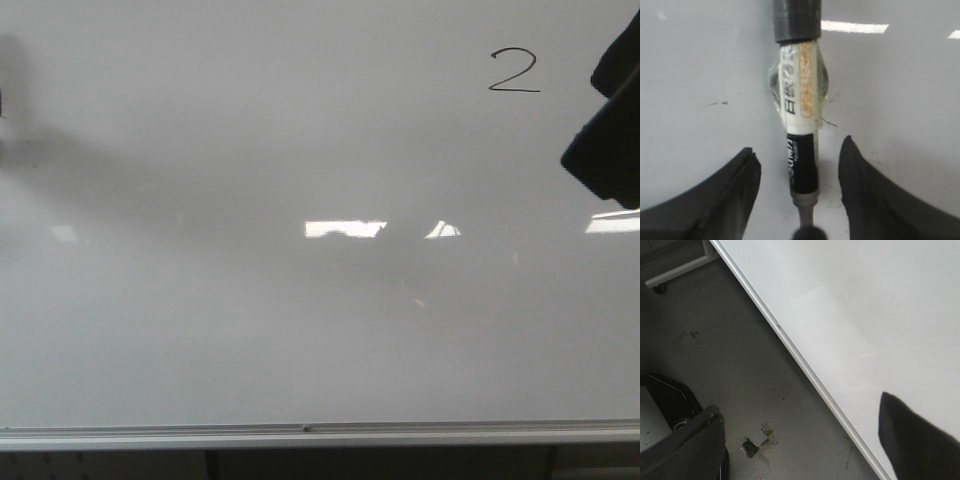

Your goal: Write number 2 on whiteboard

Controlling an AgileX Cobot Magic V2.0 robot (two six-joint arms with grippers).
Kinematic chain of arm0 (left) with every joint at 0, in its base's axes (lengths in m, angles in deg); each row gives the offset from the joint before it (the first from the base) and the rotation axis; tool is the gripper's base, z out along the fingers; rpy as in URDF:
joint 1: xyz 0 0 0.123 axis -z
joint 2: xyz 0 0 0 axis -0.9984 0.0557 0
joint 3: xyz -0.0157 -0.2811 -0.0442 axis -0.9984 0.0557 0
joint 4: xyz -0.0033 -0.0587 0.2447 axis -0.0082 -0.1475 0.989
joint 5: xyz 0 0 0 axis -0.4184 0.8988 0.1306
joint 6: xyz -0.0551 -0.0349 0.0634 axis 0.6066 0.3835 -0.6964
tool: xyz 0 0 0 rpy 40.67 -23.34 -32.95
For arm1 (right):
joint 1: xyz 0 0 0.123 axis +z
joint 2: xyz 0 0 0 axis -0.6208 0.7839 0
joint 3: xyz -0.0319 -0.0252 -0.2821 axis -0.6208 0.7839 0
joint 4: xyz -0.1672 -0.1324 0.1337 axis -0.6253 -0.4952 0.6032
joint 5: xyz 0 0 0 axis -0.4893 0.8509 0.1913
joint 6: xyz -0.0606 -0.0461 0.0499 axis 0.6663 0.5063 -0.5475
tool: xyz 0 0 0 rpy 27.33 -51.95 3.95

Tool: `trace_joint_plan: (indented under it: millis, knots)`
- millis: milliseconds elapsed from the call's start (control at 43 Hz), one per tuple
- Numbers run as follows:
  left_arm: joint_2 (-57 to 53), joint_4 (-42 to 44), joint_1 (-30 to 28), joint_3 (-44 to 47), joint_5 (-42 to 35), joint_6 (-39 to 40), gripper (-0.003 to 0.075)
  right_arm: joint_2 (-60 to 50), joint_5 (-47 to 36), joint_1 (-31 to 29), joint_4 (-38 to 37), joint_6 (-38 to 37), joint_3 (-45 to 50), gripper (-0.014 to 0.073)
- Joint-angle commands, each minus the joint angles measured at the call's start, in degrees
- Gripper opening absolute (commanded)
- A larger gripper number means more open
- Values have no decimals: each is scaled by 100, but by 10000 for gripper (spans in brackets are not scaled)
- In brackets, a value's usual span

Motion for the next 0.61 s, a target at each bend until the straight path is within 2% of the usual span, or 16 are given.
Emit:
trace_joint_plan:
  millis: [0,140,279,419,582]
  knots:
    - [-152,-83,-27,-167,-444,25,405,-62,-334,-24,34,13,-194,640]
    - [-165,-36,-27,-167,-297,25,405,-62,-334,-24,34,8,-194,640]
    - [-404,339,-27,-167,198,25,404,-62,-334,-24,34,2,-194,640]
    - [-936,733,-27,-249,1062,25,404,-62,-353,-24,34,-96,-194,640]
    - [-1807,744,105,-547,2416,25,404,-62,-510,-24,34,-436,-194,640]
